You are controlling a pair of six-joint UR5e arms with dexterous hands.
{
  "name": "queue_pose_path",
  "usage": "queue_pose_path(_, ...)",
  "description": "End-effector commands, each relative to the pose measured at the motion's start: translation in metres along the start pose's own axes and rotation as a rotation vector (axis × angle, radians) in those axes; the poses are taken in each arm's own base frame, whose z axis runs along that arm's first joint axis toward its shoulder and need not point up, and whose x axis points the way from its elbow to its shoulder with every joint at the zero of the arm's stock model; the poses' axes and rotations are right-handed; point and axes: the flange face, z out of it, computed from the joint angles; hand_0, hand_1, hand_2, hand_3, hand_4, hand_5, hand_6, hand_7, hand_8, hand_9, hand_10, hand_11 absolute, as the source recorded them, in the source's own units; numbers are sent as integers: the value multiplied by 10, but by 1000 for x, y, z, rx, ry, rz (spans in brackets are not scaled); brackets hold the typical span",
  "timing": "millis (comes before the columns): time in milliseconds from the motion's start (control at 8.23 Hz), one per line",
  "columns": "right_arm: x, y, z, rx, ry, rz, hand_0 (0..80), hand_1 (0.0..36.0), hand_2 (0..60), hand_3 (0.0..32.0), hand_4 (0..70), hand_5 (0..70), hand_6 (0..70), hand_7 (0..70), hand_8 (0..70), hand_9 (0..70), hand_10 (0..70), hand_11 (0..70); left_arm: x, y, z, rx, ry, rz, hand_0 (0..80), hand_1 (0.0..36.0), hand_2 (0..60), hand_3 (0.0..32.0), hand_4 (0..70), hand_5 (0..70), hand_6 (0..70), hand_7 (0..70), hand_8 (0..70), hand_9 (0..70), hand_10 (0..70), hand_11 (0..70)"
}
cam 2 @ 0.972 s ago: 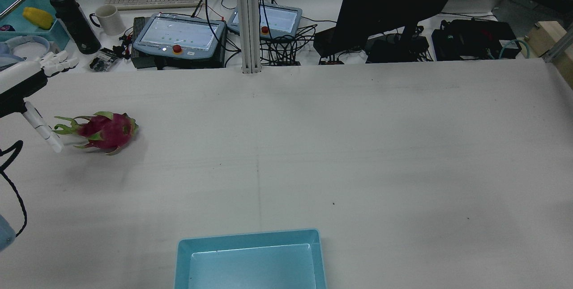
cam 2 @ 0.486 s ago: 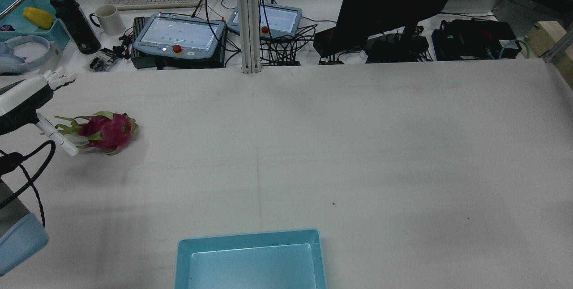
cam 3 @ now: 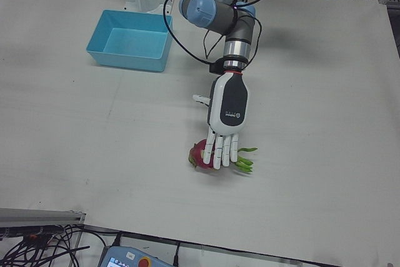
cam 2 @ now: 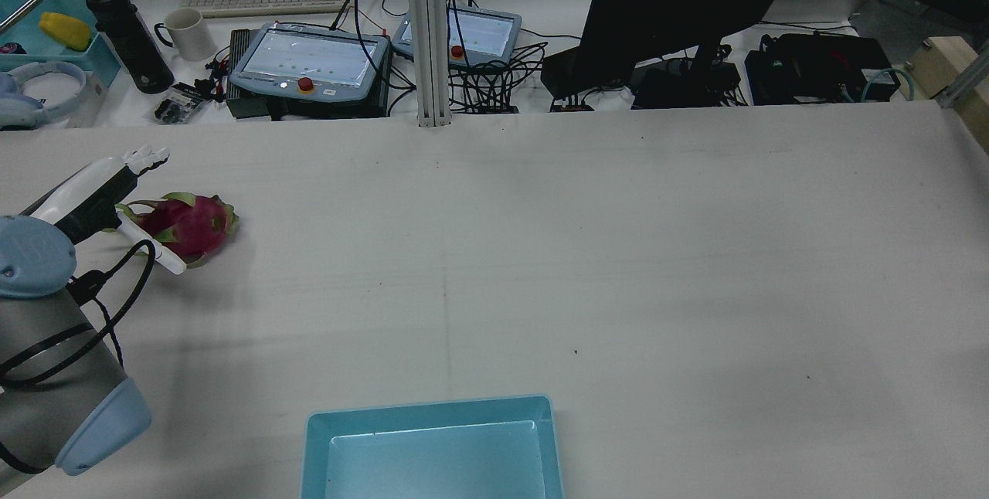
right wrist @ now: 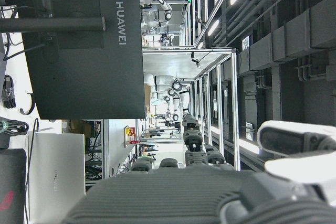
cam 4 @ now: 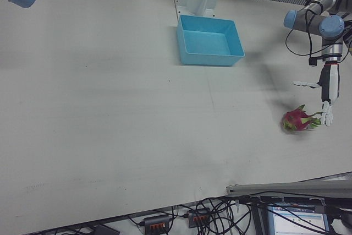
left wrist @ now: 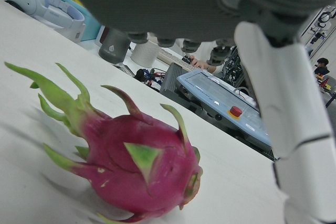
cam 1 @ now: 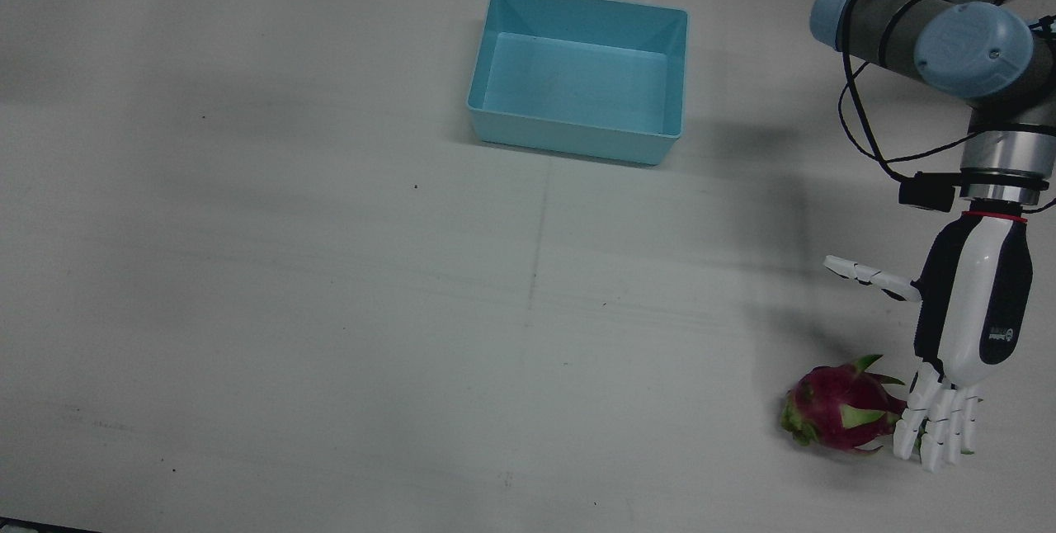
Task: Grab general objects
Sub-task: 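Move the left hand down beside the pink dragon fruit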
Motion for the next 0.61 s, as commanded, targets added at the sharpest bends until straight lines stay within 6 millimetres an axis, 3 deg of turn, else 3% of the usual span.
queue_pose_path(0,0,0,0,0,0,-1,0,0,0,0,0,0,0,0,0,0,0,0,10,26,26,4,-1,-17,562,241,58,0,0,49,0,38,0,0,0,10)
queue_pose_path(364,0,0,0,0,0,1,0,0,0,0,0,0,0,0,0,0,0,0,-7,27,42,24,-34,6,589,263,67,0,0,106,0,45,0,0,0,11)
queue_pose_path(486,0,0,0,0,0,-1,0,0,0,0,0,0,0,0,0,0,0,0,4,35,40,49,-35,25,613,281,76,0,0,137,0,48,0,0,0,10)
